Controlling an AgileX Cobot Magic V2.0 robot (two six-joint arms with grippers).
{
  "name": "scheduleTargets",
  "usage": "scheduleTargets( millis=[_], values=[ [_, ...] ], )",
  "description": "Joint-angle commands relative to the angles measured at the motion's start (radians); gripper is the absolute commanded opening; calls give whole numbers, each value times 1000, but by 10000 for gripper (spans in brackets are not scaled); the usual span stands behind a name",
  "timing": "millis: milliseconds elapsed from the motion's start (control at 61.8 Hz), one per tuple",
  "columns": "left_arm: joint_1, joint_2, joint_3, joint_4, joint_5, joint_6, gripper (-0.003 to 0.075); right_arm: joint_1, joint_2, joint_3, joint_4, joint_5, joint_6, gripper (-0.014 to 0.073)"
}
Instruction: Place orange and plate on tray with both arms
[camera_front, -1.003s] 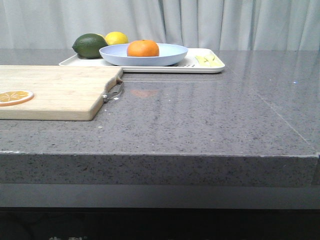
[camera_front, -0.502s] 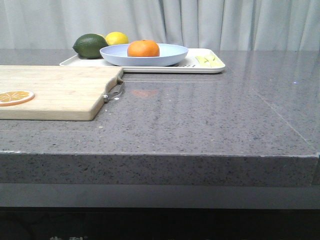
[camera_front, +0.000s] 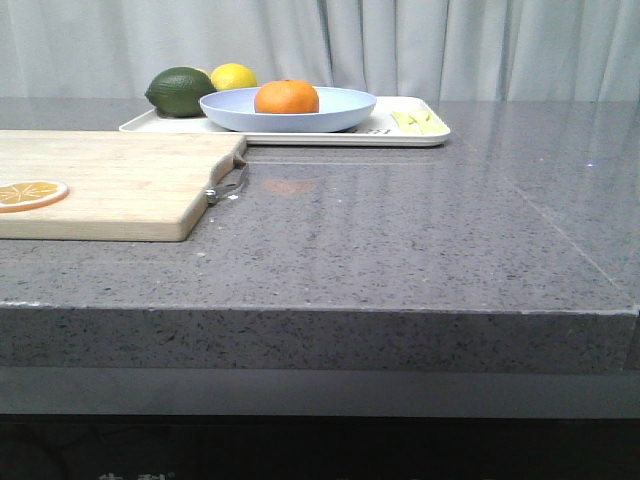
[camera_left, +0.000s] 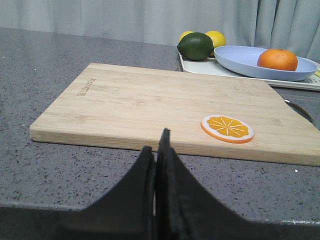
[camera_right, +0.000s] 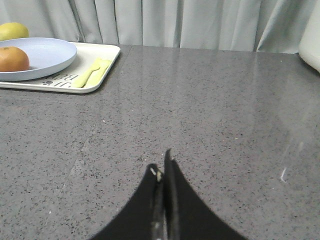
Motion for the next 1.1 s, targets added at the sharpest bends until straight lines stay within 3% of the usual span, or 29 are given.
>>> scheduleTargets(
  millis=[0, 841, 1084],
  values=[
    [2, -22, 4, -10, -86, 1, -18, 0, 8, -28, 1, -84, -9, -62],
    [2, -22, 4, -10, -84, 1, -18, 0, 7, -27, -3, -87, -9, -62],
    [2, -20, 4, -10, -84, 1, -18, 60, -65, 121, -67, -204, -27, -62]
  ],
)
